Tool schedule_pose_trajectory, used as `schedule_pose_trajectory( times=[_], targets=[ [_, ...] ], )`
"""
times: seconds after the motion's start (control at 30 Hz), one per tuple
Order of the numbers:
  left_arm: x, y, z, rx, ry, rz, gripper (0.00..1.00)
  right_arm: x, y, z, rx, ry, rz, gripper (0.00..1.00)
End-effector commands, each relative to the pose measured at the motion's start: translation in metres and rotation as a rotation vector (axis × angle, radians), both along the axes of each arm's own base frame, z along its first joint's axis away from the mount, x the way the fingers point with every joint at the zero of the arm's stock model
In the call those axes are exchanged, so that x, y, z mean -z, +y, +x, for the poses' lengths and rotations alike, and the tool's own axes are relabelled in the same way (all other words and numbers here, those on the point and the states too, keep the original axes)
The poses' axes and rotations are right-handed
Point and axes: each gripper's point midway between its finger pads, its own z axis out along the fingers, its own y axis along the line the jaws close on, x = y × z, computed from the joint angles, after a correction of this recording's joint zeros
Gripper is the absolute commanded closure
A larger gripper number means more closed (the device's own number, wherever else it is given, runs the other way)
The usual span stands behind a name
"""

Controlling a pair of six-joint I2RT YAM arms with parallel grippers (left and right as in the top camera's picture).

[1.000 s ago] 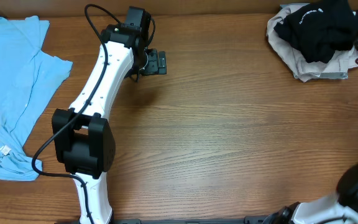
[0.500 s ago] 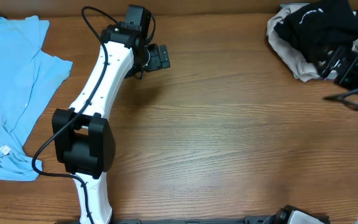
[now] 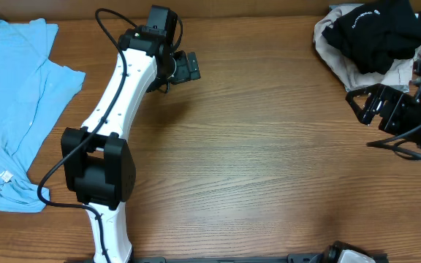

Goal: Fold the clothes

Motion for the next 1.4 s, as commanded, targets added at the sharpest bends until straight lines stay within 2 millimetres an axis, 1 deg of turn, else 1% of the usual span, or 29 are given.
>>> schedule_pose_trajectory(
  times=[0.0, 0.07, 0.13, 0.17, 0.23, 0.3, 0.33, 0.37, 0.4, 0.5, 0.63, 0.77, 0.9, 0.93, 1.03, 1.37],
  targets=[
    [0.003, -0.002, 0.0, -0.015, 0.01, -0.015, 0.0, -0.003, -0.007, 0.011, -0.067, -0.1, -0.16, 0.0],
    [0.003, -0.002, 0.0, -0.015, 0.01, -0.016, 0.0, -0.011, 0.006, 0.016, -0.126, -0.22, -0.225, 0.0],
    [0.003, -0.002, 0.0, -0.015, 0.01, -0.015, 0.0, -0.01, 0.023, 0.013, -0.162, -0.314, -0.279, 0.0],
    [0.003, -0.002, 0.0, -0.015, 0.01, -0.016, 0.0, -0.005, 0.033, 0.009, -0.182, -0.364, -0.301, 0.0],
    [0.003, -0.002, 0.0, -0.015, 0.01, -0.015, 0.0, 0.008, 0.051, -0.003, -0.222, -0.438, -0.324, 0.0],
    [0.003, -0.002, 0.0, -0.015, 0.01, -0.015, 0.0, 0.028, 0.067, -0.019, -0.258, -0.496, -0.321, 0.0],
    [0.003, -0.002, 0.0, -0.015, 0.01, -0.015, 0.0, 0.047, 0.072, -0.028, -0.236, -0.519, -0.294, 0.0],
    [0.003, -0.002, 0.0, -0.015, 0.01, -0.015, 0.0, 0.06, 0.073, -0.033, -0.207, -0.529, -0.263, 0.0],
    [0.003, -0.002, 0.0, -0.015, 0.01, -0.015, 0.0, 0.08, 0.074, -0.04, -0.165, -0.543, -0.21, 0.0],
    [0.003, -0.002, 0.0, -0.015, 0.01, -0.015, 0.0, 0.111, 0.074, -0.046, -0.126, -0.61, -0.162, 0.0],
    [0.003, -0.002, 0.0, -0.015, 0.01, -0.015, 0.0, 0.146, 0.07, -0.045, -0.099, -0.669, -0.179, 0.0],
    [0.003, -0.002, 0.0, -0.015, 0.01, -0.015, 0.0, 0.175, 0.063, -0.044, -0.073, -0.679, -0.218, 0.0],
    [0.003, -0.002, 0.0, -0.015, 0.01, -0.015, 0.0, 0.198, 0.057, -0.043, -0.04, -0.665, -0.238, 0.0],
    [0.003, -0.002, 0.0, -0.015, 0.01, -0.015, 0.0, 0.194, 0.051, -0.04, -0.007, -0.696, -0.259, 0.0],
    [0.003, -0.002, 0.0, -0.015, 0.01, -0.015, 0.0, 0.195, 0.046, -0.038, 0.023, -0.697, -0.276, 0.0],
    [0.003, -0.002, 0.0, -0.015, 0.01, -0.015, 0.0, 0.196, 0.046, -0.038, 0.023, -0.695, -0.275, 0.0]
  ],
)
